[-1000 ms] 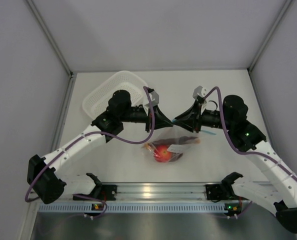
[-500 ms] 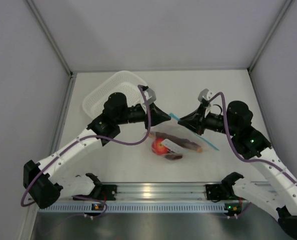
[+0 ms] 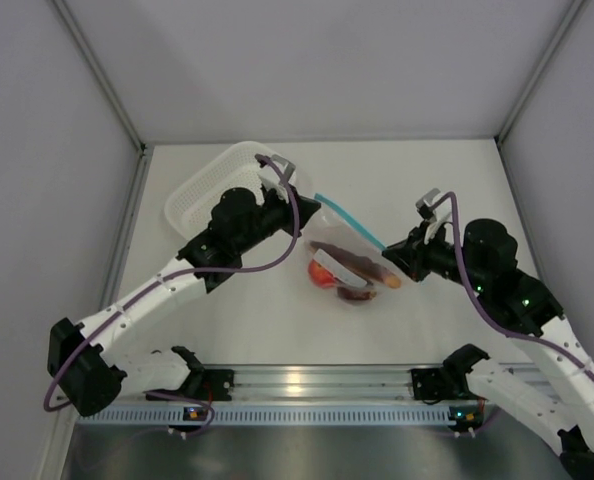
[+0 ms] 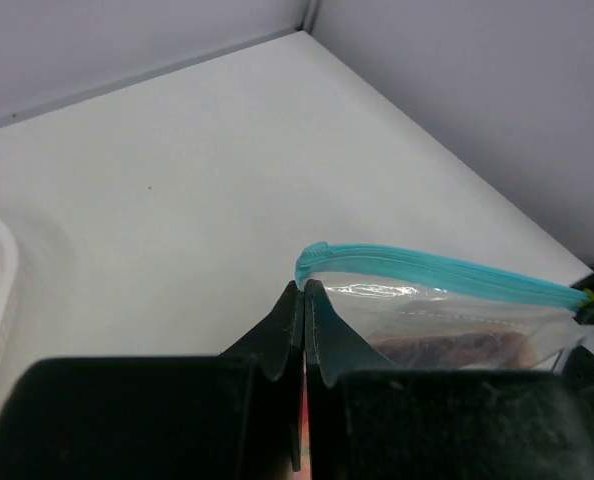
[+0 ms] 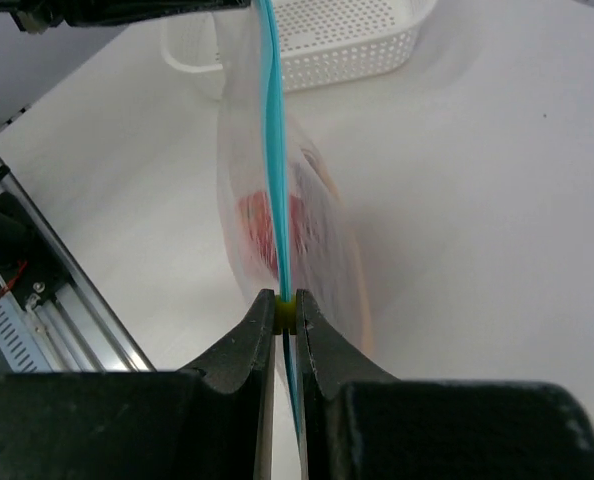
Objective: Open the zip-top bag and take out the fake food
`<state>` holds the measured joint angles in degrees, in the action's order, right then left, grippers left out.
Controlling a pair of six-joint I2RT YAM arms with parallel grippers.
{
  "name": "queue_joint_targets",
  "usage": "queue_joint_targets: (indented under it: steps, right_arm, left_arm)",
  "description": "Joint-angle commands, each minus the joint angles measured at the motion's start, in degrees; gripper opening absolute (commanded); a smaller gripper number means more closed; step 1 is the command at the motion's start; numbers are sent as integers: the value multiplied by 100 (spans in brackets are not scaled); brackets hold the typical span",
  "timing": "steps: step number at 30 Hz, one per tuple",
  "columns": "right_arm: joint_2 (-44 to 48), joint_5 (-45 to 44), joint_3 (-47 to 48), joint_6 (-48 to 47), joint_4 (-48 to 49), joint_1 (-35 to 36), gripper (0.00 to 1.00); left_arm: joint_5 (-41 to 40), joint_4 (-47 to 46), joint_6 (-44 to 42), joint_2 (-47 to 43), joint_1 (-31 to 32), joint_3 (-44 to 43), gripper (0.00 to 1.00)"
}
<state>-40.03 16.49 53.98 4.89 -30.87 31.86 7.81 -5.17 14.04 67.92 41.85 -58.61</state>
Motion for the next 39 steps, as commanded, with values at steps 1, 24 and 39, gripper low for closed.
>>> queue_joint_targets:
  steps: [1,24,39]
  right_arm:
    - [224,-480,78,215,-832,49,0]
    - [259,-190,96,338,-1430,40,13]
    - [127,-1419,737,30,-1228,40,58]
  left_arm:
    - [-1378,-336,397,90,-229,34,0]
    - [-1355,-598,1013,160,-335,684,0]
    - [1617,-1557,503,98,-335,1273,0]
